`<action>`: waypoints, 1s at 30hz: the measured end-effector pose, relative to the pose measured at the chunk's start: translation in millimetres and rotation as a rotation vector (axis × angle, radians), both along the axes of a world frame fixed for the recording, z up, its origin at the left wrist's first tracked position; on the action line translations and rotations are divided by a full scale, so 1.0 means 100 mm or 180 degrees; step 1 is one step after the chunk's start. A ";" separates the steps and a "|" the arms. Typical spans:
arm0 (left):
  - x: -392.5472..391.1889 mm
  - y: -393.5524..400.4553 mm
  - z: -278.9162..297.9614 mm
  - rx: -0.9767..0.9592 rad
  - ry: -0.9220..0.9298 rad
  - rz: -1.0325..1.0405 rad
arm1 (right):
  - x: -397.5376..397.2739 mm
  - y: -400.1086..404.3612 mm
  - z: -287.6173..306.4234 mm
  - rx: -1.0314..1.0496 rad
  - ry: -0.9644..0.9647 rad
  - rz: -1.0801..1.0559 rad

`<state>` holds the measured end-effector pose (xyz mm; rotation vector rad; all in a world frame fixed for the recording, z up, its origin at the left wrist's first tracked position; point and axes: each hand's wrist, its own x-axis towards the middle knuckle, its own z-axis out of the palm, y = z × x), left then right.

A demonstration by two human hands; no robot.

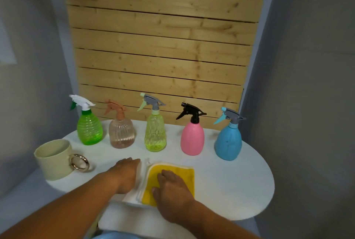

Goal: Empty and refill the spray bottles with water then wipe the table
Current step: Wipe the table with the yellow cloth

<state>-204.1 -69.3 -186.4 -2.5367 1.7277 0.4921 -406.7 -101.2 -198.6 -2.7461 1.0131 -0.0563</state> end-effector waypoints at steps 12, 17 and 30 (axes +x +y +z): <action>0.01 -0.01 0.03 0.0280 -0.0300 -0.0306 | 0.31 -0.31 -0.27 -0.0027 -0.0053 -0.0421; 0.06 -0.06 -0.02 0.0299 -0.0346 -0.0290 | 0.19 -0.52 -0.19 -0.0041 -0.0048 -0.0304; 0.01 -0.04 0.05 0.0362 -0.0314 -0.0232 | -1.42 -0.84 -0.06 0.0029 0.0249 -0.0513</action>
